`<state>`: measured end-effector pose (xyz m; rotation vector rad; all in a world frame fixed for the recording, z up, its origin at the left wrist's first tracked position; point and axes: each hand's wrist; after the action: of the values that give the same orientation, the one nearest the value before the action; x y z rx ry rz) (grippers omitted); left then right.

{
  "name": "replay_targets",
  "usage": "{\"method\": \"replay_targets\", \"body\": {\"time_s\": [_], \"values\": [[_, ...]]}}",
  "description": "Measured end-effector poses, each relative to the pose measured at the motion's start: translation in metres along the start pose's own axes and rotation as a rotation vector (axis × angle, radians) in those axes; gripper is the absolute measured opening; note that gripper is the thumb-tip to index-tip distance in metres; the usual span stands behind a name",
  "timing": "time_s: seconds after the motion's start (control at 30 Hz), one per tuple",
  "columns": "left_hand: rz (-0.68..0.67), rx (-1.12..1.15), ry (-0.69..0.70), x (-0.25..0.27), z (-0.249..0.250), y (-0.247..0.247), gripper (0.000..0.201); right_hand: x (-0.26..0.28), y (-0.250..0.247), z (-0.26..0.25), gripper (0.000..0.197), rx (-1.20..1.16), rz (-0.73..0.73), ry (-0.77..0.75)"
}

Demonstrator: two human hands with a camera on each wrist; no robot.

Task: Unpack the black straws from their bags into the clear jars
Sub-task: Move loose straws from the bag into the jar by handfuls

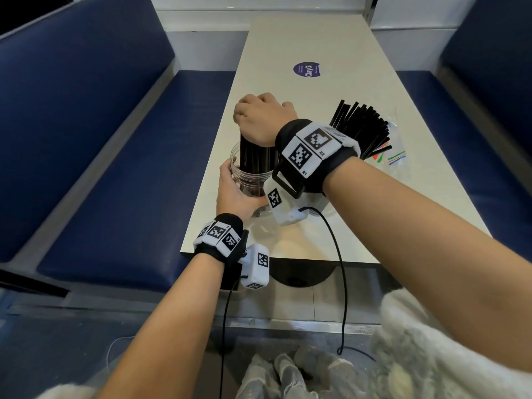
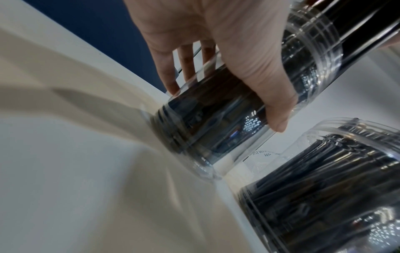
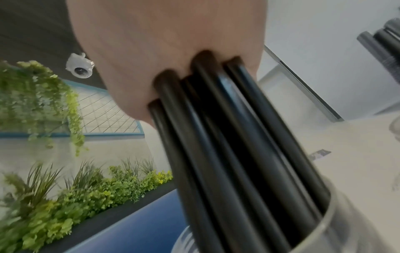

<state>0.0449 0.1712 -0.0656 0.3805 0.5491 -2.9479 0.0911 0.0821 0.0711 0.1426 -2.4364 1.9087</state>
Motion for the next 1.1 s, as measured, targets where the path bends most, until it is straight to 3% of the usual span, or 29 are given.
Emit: {"method": "replay_targets", "body": {"time_s": [0.2,0.4,0.7,1.1], "values": [[-0.018,-0.017,0.007,-0.002,-0.006,0.0,0.099,-0.001,-0.006,0.005,0.039,-0.072,-0.11,-0.019],[-0.01,-0.003,0.022,-0.003,-0.006,0.002,0.102,0.008,0.003,0.006,0.036,-0.078,0.086,-0.071],[0.011,0.075,0.001,-0.002,-0.01,0.004,0.093,0.008,-0.001,0.009,0.053,0.053,0.002,-0.094],[-0.006,0.033,0.011,0.0,-0.001,0.002,0.105,0.016,0.011,0.004,0.039,-0.083,0.152,0.045]]}}
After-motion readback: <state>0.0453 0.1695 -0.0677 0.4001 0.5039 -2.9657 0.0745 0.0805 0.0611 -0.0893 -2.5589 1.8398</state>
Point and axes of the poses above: each hand's wrist, its own x-axis away from the middle knuckle, its own y-axis out of the palm, z = x × y, and after that the axes turned 15 degrees about y, right-handed
